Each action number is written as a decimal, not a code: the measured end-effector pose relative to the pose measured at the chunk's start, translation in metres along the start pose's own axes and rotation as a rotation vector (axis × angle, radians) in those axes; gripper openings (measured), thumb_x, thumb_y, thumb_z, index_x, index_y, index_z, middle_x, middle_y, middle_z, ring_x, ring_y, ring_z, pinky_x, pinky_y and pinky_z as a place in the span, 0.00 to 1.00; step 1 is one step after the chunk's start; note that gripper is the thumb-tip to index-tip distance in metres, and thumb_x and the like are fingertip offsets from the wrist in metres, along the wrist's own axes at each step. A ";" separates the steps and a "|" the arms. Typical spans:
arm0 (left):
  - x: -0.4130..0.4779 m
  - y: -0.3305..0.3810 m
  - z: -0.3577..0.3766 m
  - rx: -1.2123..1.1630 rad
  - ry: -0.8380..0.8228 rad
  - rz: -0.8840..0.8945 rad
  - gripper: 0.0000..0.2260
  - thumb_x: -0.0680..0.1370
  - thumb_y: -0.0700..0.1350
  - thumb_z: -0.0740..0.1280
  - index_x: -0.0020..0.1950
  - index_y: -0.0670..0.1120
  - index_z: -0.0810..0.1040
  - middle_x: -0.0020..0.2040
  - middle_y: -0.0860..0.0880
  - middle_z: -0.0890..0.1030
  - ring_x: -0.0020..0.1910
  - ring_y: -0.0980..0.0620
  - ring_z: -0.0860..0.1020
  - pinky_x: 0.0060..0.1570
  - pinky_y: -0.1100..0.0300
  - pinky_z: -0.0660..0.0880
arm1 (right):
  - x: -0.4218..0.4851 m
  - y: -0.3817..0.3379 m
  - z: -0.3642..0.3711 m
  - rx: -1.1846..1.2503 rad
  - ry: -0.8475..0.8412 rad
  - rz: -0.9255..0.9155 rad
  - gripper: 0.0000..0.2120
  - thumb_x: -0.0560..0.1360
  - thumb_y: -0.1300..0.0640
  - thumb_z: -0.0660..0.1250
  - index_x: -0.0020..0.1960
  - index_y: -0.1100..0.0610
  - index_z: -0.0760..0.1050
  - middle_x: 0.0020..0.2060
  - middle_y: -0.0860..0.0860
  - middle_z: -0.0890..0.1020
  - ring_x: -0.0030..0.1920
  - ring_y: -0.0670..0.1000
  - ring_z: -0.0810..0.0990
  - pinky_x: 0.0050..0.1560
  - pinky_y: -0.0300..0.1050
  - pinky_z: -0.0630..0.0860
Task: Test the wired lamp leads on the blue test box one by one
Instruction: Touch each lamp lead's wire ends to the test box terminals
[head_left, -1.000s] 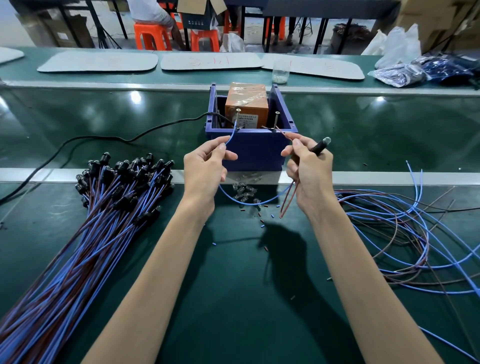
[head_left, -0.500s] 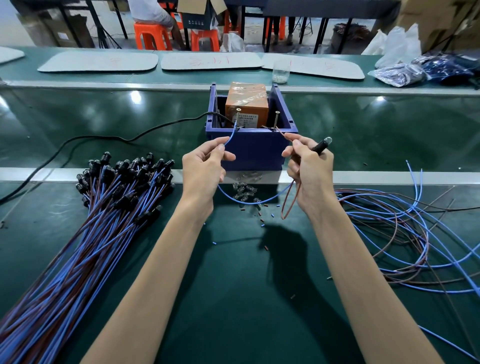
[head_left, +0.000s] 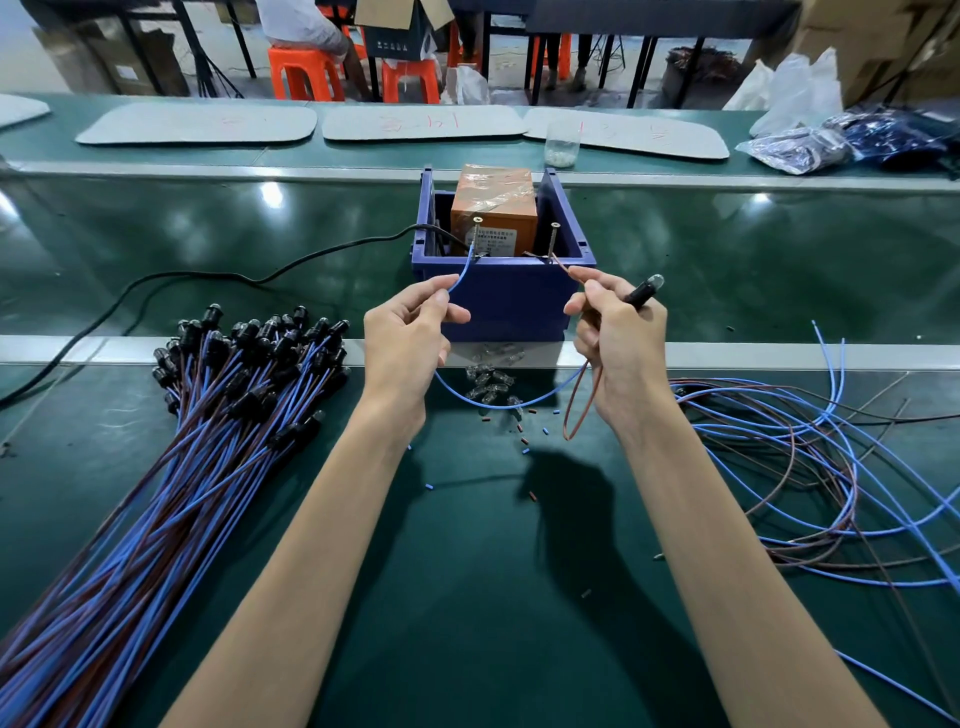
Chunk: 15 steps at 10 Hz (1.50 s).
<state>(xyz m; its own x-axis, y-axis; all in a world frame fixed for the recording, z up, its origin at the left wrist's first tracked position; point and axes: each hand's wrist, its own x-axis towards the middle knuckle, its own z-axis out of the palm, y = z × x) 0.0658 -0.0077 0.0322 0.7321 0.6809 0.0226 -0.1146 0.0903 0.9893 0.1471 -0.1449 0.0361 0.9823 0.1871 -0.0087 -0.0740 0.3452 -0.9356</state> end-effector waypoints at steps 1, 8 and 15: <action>0.000 0.001 0.000 -0.002 -0.008 -0.005 0.10 0.81 0.38 0.62 0.51 0.49 0.81 0.28 0.56 0.80 0.20 0.59 0.61 0.23 0.70 0.62 | 0.000 0.000 0.000 -0.003 -0.002 0.003 0.11 0.80 0.67 0.57 0.48 0.60 0.78 0.23 0.46 0.76 0.19 0.43 0.59 0.21 0.34 0.58; 0.004 0.002 -0.005 -0.063 -0.008 -0.011 0.11 0.81 0.37 0.60 0.49 0.48 0.81 0.27 0.56 0.78 0.19 0.59 0.60 0.22 0.70 0.59 | 0.001 0.000 -0.001 0.005 0.002 -0.006 0.11 0.80 0.66 0.57 0.48 0.60 0.78 0.23 0.46 0.76 0.20 0.43 0.59 0.21 0.34 0.58; 0.011 0.008 -0.006 0.070 0.010 -0.045 0.12 0.81 0.38 0.60 0.46 0.50 0.81 0.27 0.57 0.78 0.19 0.59 0.61 0.22 0.70 0.61 | 0.008 -0.007 -0.002 -0.001 -0.004 0.019 0.13 0.80 0.67 0.56 0.46 0.60 0.79 0.24 0.48 0.76 0.20 0.42 0.59 0.21 0.34 0.57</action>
<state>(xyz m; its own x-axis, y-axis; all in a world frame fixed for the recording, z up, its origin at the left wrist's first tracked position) 0.0689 0.0051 0.0396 0.7289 0.6843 -0.0230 -0.0340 0.0698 0.9970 0.1555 -0.1474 0.0418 0.9801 0.1971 -0.0251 -0.0925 0.3410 -0.9355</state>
